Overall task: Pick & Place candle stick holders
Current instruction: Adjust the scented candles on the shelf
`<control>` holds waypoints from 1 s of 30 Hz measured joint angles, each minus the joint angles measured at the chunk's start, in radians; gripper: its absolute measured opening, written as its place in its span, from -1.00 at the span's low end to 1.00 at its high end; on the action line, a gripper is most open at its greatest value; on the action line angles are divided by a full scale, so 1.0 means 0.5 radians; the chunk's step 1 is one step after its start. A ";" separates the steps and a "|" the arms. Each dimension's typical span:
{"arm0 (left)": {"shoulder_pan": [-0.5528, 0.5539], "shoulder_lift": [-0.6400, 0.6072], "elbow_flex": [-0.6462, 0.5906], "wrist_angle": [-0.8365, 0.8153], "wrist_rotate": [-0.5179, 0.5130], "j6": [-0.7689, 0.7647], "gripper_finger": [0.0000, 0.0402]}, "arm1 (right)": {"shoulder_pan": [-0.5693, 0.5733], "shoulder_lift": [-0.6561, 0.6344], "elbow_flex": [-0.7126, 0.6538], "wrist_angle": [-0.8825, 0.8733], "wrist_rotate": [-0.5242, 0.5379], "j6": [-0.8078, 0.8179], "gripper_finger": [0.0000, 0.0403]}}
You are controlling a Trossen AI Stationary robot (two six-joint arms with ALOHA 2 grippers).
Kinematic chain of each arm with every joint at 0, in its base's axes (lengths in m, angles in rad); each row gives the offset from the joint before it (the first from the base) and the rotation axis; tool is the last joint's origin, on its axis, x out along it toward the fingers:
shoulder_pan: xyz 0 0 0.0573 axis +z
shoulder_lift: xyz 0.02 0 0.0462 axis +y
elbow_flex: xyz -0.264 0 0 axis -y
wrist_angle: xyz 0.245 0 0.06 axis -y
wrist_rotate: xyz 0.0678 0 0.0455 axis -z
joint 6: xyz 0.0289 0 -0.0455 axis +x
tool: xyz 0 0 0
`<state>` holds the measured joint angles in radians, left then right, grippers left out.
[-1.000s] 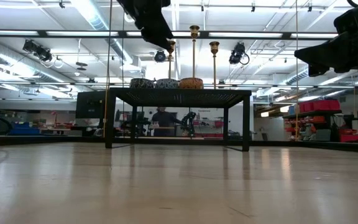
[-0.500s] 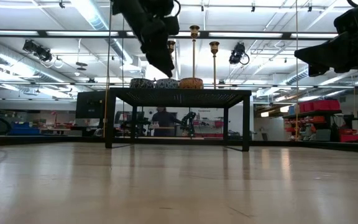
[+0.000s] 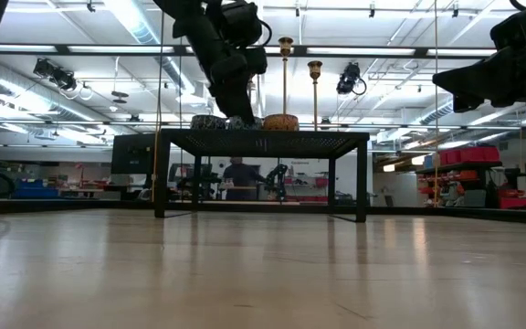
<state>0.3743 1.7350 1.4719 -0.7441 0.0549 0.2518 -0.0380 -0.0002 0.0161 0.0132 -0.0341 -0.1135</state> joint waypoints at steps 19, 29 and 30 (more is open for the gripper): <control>0.001 0.032 0.000 -0.043 -0.012 0.000 0.69 | 0.000 0.000 0.000 0.000 0.000 0.000 -0.93; 0.001 0.031 0.000 -0.043 -0.011 -0.009 0.60 | 0.000 0.000 0.000 0.001 0.000 0.000 -0.93; 0.001 0.031 0.000 -0.043 -0.011 -0.008 0.59 | 0.001 0.000 0.000 0.001 -0.001 0.000 -0.93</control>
<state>0.3748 1.7504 1.4719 -0.7658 0.0494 0.2477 -0.0376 -0.0002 0.0159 0.0135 -0.0345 -0.1135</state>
